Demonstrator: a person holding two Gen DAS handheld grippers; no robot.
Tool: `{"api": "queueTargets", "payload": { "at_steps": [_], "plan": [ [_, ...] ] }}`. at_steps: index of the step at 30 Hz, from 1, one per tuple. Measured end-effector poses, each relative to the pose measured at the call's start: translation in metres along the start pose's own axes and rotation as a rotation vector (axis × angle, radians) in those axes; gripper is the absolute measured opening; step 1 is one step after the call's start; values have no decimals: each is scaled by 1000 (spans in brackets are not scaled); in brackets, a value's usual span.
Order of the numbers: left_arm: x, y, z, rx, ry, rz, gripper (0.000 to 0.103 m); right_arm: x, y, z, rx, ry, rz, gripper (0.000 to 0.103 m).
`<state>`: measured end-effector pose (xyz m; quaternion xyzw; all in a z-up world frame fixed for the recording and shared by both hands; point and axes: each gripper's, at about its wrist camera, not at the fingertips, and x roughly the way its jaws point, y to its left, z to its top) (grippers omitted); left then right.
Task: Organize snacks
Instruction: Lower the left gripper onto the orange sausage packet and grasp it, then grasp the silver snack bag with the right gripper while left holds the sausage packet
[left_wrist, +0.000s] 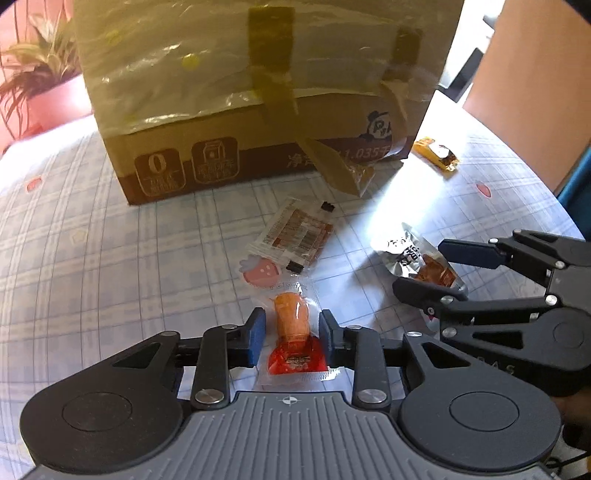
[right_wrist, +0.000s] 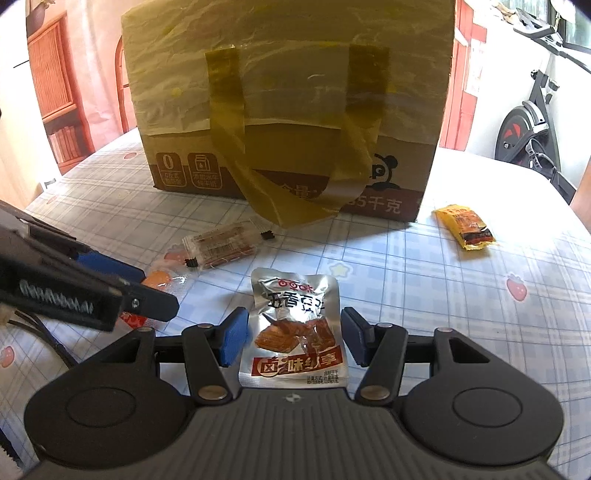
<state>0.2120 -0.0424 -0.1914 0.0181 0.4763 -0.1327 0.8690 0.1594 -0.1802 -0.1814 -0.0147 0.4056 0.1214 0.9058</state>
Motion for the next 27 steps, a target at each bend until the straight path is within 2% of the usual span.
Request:
{"api": "queueTargets", "payload": {
  "at_steps": [4, 12, 15, 16, 19, 24, 27],
  "plan": [
    [-5, 13, -3, -77, -22, -47, 26, -1, 0, -1, 3, -3, 1, 57],
    [-28, 20, 1, -114, -120, -45, 26, -6, -1, 2, 11, -19, 7, 47],
    [-35, 22, 2, -125, -141, -46, 26, -5, 0, 2, 4, -16, 4, 47],
    [-37, 23, 2, -129, -145, -45, 26, -5, 1, 2, 2, -14, 2, 48],
    [-37, 24, 1, -145, -149, -44, 26, -4, 0, 2, 9, -11, -6, 62],
    [-37, 28, 0, -165, -150, -47, 27, 2, -1, -1, 20, 22, -4, 64],
    [-37, 30, 0, -171, -154, -52, 27, 5, 2, -2, -4, 33, 0, 70]
  ]
}}
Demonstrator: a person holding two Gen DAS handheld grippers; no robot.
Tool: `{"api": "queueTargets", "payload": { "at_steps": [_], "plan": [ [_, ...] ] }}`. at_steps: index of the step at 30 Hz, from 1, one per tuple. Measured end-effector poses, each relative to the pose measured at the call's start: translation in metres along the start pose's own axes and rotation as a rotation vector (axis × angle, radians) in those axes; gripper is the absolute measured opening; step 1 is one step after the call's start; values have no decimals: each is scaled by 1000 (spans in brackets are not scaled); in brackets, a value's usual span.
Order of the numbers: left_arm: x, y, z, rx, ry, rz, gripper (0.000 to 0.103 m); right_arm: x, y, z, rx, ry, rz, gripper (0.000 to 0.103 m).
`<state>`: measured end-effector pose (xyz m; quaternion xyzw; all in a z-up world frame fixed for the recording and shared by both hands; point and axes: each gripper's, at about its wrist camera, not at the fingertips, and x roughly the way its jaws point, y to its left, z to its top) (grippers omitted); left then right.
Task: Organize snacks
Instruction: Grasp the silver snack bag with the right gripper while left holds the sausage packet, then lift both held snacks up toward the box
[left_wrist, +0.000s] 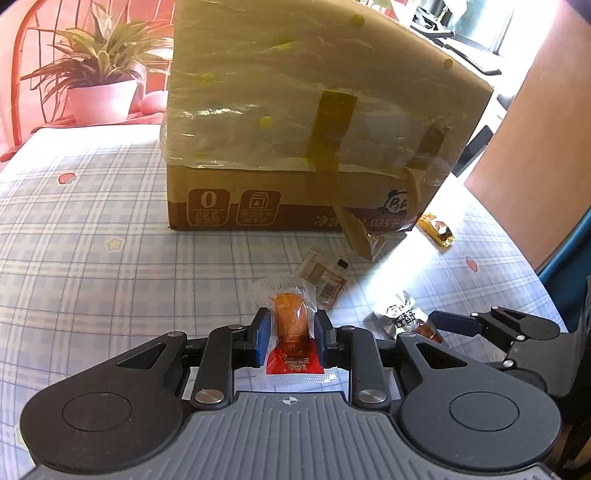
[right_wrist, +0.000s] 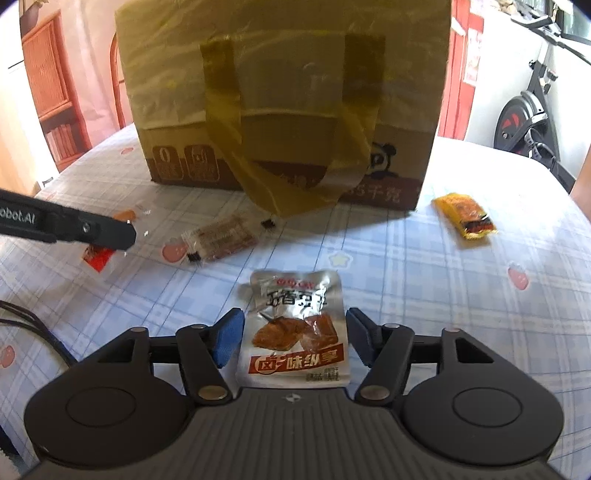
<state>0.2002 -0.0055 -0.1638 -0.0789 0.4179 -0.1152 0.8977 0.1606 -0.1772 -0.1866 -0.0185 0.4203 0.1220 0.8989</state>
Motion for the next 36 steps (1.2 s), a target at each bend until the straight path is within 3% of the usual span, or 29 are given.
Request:
{"api": "queueTargets", "payload": {
  "at_steps": [5, 6, 9, 11, 12, 19, 23, 31, 36],
  "plan": [
    [0, 1, 0, -8, -5, -4, 27, 2, 4, -2, -25, -5, 1, 69],
    [-1, 2, 0, -10, -8, -4, 27, 1, 4, -2, -28, -9, 6, 62],
    [-3, 3, 0, -16, -17, -5, 27, 0, 2, -1, -16, -15, 14, 55],
    [-4, 3, 0, -18, -23, -4, 27, -6, 0, 1, 2, -45, 35, 44],
    [-5, 3, 0, -20, -25, -5, 27, -8, 0, 3, 4, -55, 47, 29],
    [-7, 5, 1, -33, -35, -3, 27, -8, 0, 7, 23, -57, 60, 25],
    [-8, 6, 3, -38, -43, -3, 27, -14, 0, 11, 28, -86, 66, 7],
    [-9, 7, 2, -42, -47, -4, 27, -16, -3, 14, 43, -101, 61, 5],
    [-9, 6, 2, -40, -49, -5, 27, -19, -18, 15, 145, -115, 76, 3]
  ]
}}
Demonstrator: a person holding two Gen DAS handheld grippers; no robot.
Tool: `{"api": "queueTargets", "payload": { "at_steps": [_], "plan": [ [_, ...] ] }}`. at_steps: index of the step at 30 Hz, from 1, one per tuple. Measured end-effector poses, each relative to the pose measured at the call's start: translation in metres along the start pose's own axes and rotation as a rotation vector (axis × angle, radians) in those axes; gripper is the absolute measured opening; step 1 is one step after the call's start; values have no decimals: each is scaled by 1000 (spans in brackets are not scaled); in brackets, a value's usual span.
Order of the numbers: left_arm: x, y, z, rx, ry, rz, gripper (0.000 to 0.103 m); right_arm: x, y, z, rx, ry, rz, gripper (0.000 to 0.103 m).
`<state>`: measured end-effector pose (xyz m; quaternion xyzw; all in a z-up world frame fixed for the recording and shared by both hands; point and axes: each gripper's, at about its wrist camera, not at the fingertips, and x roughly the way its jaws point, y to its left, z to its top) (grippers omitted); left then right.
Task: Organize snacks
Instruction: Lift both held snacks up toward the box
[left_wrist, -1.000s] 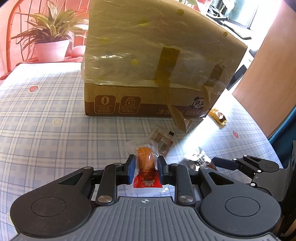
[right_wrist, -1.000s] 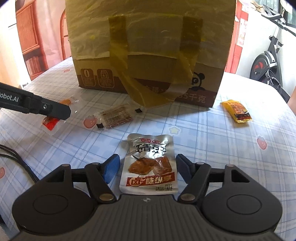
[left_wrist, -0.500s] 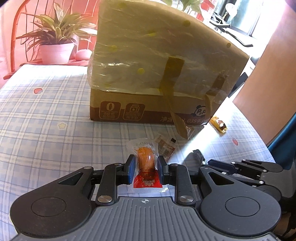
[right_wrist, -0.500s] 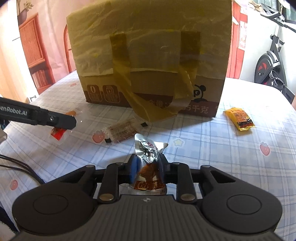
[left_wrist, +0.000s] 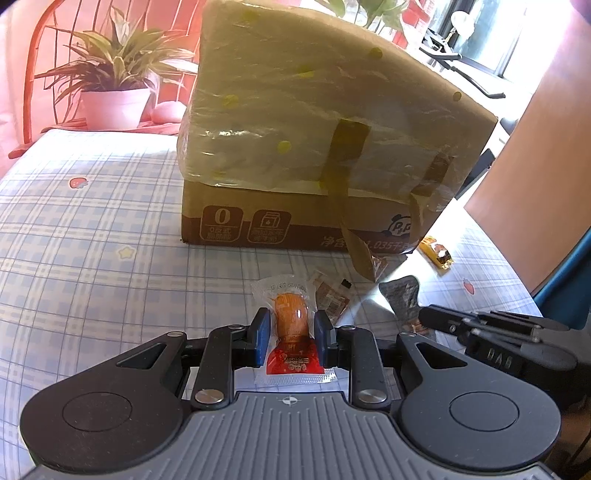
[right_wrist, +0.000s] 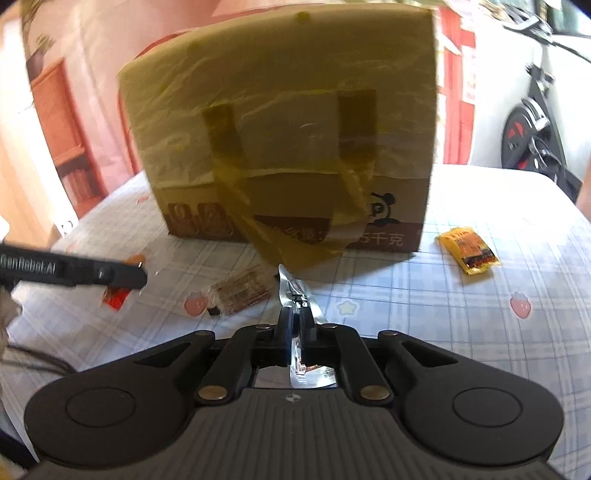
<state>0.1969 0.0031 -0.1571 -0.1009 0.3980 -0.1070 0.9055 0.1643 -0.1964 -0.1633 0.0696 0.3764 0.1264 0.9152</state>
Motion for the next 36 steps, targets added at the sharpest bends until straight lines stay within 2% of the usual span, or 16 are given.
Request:
{"api": "queueTargets", "payload": {
  "at_steps": [7, 14, 16, 19, 20, 22, 25, 32, 36],
  "plan": [
    [1, 1, 0, -1, 6, 3, 27, 5, -32, 5, 177, 22, 5, 3],
    [2, 1, 0, -1, 9, 6, 27, 15, -17, 7, 90, 51, 22, 7],
    [2, 1, -1, -1, 9, 7, 27, 20, -16, 5, 81, 61, 21, 12],
    [1, 1, -1, -3, 5, 8, 27, 24, -17, 5, 84, 70, 26, 13],
    [0, 1, -1, -5, 2, 8, 27, 24, -17, 5, 84, 65, 23, 13],
    [-1, 1, -1, -5, -5, 7, 27, 19, -19, 5, 92, 40, 16, 6],
    [-4, 1, -1, -2, -18, 6, 27, 9, -24, 9, 126, -16, 36, 2],
    [-17, -4, 10, 35, -87, -5, 27, -21, -30, 27, 184, -133, 74, 2],
    [-32, -10, 18, 69, -153, -22, 27, -41, -28, 40, 198, -200, 97, 2]
  ]
}}
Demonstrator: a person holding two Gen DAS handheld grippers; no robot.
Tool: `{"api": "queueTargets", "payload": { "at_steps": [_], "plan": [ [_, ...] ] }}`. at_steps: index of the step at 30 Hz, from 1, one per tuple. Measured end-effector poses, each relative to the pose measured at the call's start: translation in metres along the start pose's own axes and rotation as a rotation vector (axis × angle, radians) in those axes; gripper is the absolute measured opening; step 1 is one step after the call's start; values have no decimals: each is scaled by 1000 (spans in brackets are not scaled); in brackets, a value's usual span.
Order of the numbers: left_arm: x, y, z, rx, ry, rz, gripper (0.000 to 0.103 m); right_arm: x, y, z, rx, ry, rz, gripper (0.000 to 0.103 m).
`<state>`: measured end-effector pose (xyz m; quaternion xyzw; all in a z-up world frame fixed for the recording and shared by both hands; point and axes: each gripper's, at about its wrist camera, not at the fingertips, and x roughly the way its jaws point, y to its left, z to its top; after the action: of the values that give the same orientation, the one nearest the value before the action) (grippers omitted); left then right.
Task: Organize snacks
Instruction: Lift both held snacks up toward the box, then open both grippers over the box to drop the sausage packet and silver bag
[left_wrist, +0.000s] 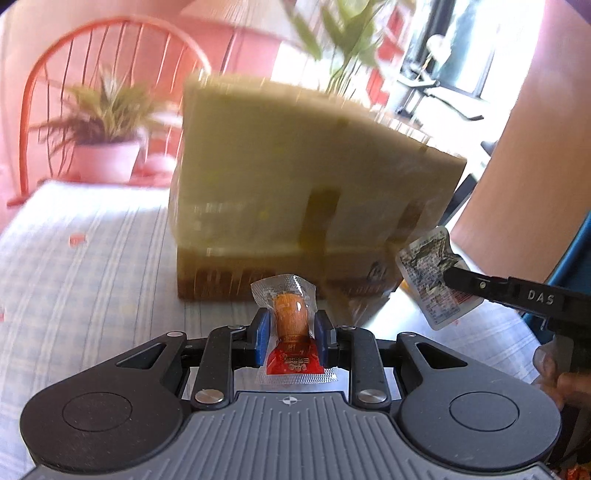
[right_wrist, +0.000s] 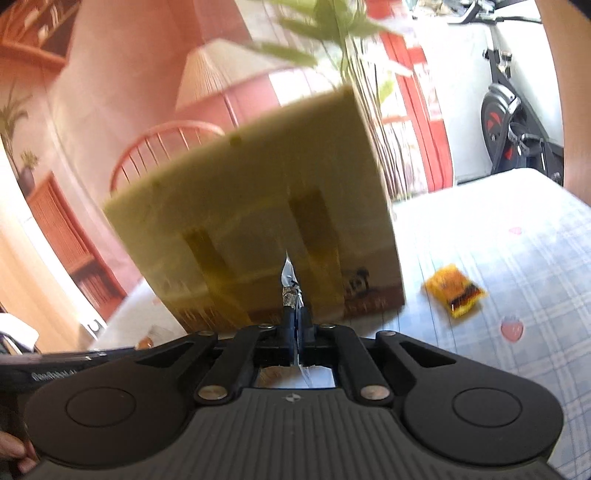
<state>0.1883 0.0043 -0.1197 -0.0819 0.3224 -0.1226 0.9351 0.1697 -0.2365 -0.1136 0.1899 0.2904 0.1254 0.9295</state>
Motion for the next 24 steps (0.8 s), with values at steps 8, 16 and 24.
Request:
{"api": "queueTargets", "payload": {
  "at_steps": [8, 16, 24],
  "plan": [
    [-37, -11, 47, 68, -166, -47, 27, -35, 17, 48, -20, -156, 71, 2],
    [-33, -22, 114, 29, -242, -118, 27, -24, 33, 107, -65, -234, 120, 2],
    [11, -27, 189, 63, -241, -77, 28, 33, 30, 142, -19, -201, 100, 2]
  ]
}}
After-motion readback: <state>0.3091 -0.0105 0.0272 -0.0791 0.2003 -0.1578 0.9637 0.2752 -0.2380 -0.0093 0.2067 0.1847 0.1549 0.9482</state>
